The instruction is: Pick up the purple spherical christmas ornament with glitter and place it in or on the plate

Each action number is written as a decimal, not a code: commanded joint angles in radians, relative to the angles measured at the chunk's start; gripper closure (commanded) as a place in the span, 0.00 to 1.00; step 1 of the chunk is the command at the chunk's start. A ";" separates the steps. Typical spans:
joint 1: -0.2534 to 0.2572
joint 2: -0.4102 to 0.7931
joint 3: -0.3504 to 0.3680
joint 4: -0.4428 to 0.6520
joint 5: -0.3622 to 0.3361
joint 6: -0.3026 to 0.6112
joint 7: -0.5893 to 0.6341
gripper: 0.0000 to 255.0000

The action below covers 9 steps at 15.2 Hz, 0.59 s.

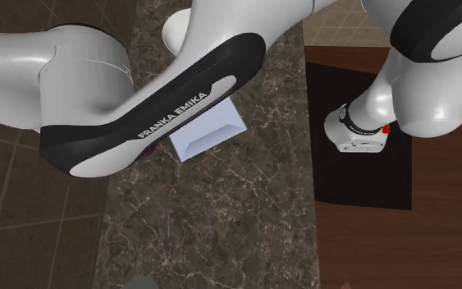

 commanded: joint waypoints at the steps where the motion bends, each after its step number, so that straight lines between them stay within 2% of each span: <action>1: -0.029 -0.062 0.002 -0.088 0.015 0.028 -0.020 1.00; 9: -0.153 -0.338 -0.016 -0.470 0.095 0.152 -0.163 1.00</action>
